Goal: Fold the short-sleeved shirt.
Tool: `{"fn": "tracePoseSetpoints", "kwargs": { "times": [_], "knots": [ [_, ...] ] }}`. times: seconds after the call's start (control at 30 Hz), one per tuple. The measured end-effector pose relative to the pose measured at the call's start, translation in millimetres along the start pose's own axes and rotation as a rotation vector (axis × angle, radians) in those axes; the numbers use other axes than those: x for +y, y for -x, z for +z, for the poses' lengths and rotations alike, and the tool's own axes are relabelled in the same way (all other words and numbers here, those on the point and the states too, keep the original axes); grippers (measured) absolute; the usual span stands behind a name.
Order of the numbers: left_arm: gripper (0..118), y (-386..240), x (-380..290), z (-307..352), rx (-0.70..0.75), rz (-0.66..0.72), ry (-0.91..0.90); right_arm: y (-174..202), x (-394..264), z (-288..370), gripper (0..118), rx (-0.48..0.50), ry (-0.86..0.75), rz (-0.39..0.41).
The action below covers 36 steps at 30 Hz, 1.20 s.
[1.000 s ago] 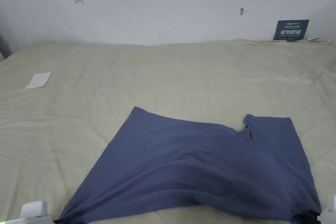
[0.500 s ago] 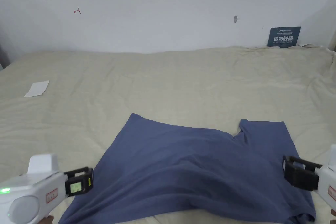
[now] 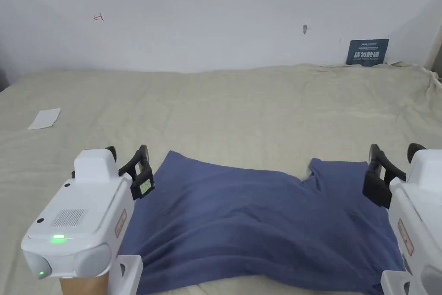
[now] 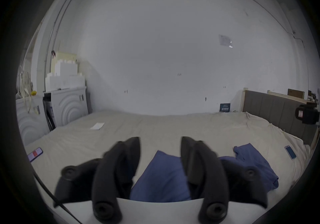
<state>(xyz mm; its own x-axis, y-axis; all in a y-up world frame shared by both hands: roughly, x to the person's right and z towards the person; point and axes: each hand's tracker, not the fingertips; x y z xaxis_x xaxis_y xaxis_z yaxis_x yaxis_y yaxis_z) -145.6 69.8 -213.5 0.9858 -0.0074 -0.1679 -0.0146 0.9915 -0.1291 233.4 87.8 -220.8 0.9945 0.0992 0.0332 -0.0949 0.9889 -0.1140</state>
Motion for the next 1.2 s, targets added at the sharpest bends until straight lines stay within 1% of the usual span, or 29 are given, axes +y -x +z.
{"fn": "tracePoseSetpoints", "kwargs": {
  "times": [0.03,0.1,0.13,0.17,0.23,0.33,0.57,0.8,0.97,1.2],
  "knots": [
    [40,-2.9,-0.6,2.1,-0.002,0.000,-0.011,4.0,1.5,4.7,36,-0.008,-0.016,0.000],
    [22,-6.1,-2.8,5.2,-0.015,0.006,-0.034,5.7,0.2,9.6,17,-0.021,-0.042,-0.002],
    [11,-7.8,-3.6,6.6,-0.015,0.012,-0.040,7.2,0.0,12.7,3,-0.030,-0.053,-0.003],
    [5,-8.9,-4.6,7.4,-0.019,0.013,-0.043,9.1,0.4,16.0,2,-0.042,-0.064,-0.004],
    [0,-10.6,-6.6,9.8,-0.022,0.011,-0.041,9.5,-2.0,21.0,1,-0.042,-0.075,-0.006],
    [0,-12.1,-12.4,13.0,-0.032,0.001,-0.028,3.1,-9.7,22.0,0,-0.064,-0.087,-0.009],
    [0,-11.9,-20.7,17.6,-0.021,-0.032,-0.013,-7.4,-17.9,21.9,0,-0.077,-0.080,-0.012],
    [0,-11.4,-15.2,-0.4,-0.027,-0.031,0.016,-13.0,-20.4,9.6,0,-0.081,-0.072,-0.010],
    [0,-7.9,-2.3,-43.7,-0.068,-0.014,0.118,-12.5,-20.3,-5.2,0,-0.081,-0.064,-0.002],
    [0,1.6,13.4,-145.2,-0.118,0.009,0.284,-11.2,-22.4,-39.4,0,-0.080,-0.043,0.008]
  ]
}}
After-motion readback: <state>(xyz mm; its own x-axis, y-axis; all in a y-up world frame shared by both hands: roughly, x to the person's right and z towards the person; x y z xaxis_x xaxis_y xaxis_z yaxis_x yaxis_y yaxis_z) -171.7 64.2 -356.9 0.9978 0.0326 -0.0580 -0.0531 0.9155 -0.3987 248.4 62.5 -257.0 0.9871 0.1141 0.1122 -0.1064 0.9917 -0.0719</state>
